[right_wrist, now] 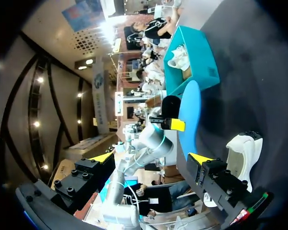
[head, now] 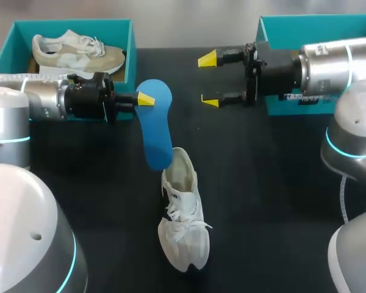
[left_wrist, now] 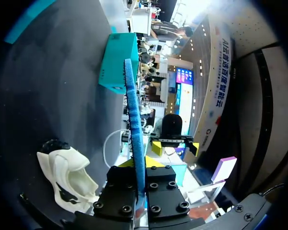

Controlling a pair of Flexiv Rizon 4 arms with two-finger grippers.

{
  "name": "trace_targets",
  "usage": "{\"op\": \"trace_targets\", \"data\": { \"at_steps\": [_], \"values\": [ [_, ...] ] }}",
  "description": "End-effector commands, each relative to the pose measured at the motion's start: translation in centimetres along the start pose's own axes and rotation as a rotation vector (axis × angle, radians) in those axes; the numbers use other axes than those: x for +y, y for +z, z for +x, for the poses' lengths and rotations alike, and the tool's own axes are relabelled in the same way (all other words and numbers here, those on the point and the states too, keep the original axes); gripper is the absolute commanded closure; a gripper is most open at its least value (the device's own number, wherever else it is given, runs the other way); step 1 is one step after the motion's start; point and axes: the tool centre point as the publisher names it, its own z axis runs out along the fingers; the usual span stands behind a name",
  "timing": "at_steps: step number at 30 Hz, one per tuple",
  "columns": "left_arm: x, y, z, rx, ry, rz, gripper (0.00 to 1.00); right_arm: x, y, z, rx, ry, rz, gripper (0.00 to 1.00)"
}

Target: Take the shoe out of the shoebox, open the shoe tongue, remove and reinsert the insole, then place the shoe into the shoebox

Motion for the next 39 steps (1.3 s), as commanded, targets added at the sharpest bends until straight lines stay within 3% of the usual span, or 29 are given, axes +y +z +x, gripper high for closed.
{"op": "trace_targets", "data": {
  "at_steps": [1,18,25,32,39],
  "values": [
    [0.0,0.0,0.0,-0.002,0.0,-0.001,1.0,-0.1,0.2,-0.4,0.131,0.0,-0.003,0.0],
    [0.0,0.0,0.0,-0.002,0.0,-0.001,1.0,0.2,0.5,-0.8,0.123,0.016,-0.01,0.0],
    [-0.8,-2.3,3.3,-0.035,0.465,0.051,1.0,0.2,0.5,-0.8,0.123,0.016,-0.01,0.0],
    [-0.8,-3.3,6.4,-0.087,0.92,0.017,1.0,0.2,0.5,-0.8,0.123,0.016,-0.01,0.0],
    [0.6,-3.2,6.9,-0.156,1.252,0.061,1.0,0.2,0.5,-0.8,0.123,0.016,-0.01,0.0]
  ]
}}
